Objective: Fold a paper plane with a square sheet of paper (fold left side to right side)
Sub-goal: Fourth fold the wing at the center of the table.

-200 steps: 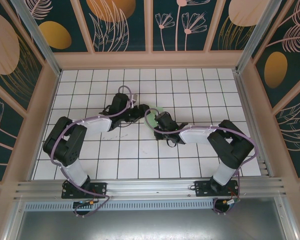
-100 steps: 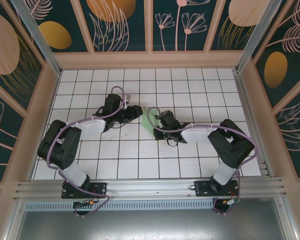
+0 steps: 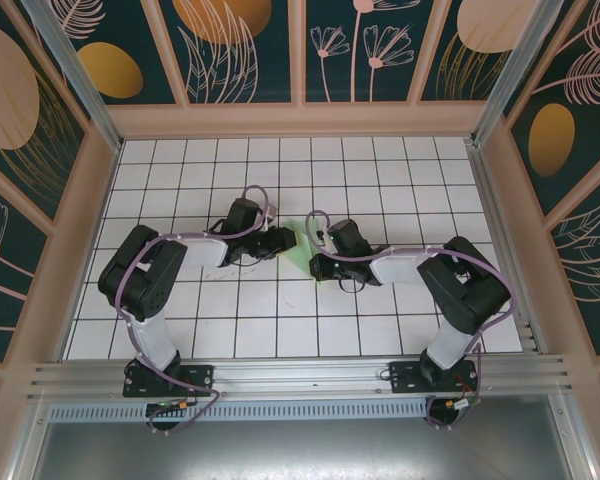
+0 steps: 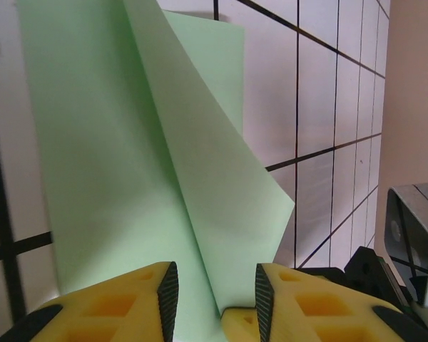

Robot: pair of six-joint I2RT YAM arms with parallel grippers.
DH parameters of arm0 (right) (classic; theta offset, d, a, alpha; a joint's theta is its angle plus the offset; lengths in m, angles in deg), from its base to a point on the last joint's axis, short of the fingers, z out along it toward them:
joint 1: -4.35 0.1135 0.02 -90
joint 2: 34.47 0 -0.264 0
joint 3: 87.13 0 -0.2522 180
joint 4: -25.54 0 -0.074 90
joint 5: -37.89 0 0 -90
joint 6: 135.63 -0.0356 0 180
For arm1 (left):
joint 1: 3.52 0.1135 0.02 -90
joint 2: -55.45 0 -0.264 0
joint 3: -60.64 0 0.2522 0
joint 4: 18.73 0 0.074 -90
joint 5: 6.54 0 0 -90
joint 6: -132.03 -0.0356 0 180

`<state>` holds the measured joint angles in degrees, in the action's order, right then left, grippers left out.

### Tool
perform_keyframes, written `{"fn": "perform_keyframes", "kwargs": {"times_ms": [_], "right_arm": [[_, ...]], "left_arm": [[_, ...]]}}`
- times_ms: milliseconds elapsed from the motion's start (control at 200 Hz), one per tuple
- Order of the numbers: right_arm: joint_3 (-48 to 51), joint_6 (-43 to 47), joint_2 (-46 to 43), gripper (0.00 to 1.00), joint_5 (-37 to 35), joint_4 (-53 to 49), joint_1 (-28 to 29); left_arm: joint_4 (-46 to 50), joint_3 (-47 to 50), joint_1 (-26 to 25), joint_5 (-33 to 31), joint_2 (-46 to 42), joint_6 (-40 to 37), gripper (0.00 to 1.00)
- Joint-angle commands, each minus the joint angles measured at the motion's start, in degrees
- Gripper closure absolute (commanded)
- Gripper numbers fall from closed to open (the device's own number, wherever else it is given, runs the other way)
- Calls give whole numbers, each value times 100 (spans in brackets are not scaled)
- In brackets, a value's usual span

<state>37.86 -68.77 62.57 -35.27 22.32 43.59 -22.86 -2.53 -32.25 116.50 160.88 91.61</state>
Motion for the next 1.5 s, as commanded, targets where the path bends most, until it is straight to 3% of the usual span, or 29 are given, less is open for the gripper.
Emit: {"fn": "perform_keyframes", "kwargs": {"times_ms": [0, 881, 1181, 1496], "right_arm": [[96, -130, -65, 91, 378, 254, -71], [135, -209, 99, 88, 793, 386, -242], [144, -252, -66, 78, 836, 409, -274], [208, -262, -694, 57, 1093, 343, -614]], "left_arm": [[-184, -236, -49, 89, 169, -19, 62], [493, -802, -161, -270, 1025, -146, 61], [593, -819, -168, -332, 1048, -174, 61], [618, -812, -165, -370, 1053, -177, 61]]}}
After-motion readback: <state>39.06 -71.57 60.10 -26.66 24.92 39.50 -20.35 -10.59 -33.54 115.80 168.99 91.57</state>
